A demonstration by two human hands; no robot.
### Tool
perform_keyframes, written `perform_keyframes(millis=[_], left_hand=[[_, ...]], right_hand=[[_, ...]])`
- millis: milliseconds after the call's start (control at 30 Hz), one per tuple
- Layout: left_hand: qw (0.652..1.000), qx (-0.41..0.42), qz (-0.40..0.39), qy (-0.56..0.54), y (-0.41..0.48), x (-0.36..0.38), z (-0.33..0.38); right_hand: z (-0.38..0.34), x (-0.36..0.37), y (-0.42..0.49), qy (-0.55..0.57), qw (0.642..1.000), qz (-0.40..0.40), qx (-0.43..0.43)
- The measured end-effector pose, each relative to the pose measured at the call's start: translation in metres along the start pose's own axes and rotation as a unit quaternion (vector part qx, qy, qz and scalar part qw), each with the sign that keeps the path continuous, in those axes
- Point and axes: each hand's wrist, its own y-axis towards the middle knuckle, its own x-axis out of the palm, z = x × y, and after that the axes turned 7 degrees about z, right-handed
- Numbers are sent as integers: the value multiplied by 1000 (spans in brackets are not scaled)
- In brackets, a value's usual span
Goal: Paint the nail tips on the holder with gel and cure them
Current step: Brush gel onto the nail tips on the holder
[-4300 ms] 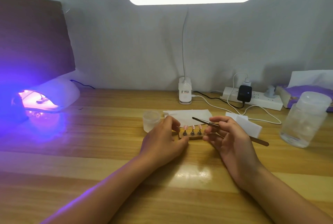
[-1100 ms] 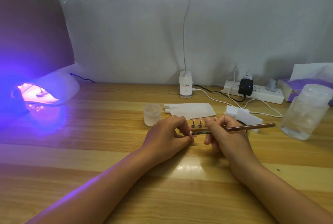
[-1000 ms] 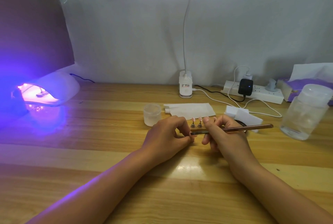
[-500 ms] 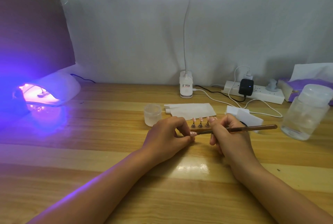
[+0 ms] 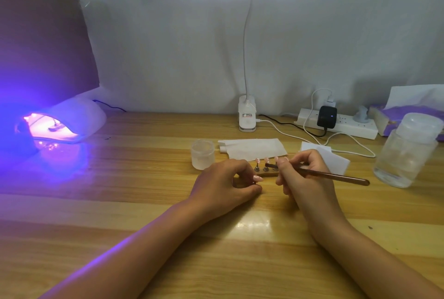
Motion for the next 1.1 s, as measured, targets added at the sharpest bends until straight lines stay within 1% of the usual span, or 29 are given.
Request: perform_keyframes(millis=[133, 200, 500, 633, 900, 1100], left_hand=[[1000, 4, -13, -9, 0, -1, 0], [1000, 1, -14, -10, 1, -1, 0], [1000, 7, -25, -1, 1, -3, 3], [1000, 6, -24, 3, 1, -3, 2], [1000, 5, -21, 8, 1, -2, 2], [1000, 4, -26, 6, 1, -3, 2]], right_hand=[[1, -3, 2, 17, 999, 1, 38], [0, -3, 3, 15, 999, -5, 43], [-4, -6, 6, -27, 994, -97, 38], [-6, -6, 4, -33, 992, -121, 27], [-6, -3, 1, -56, 991, -120, 9], [-4, -4, 2, -67, 993, -97, 13]])
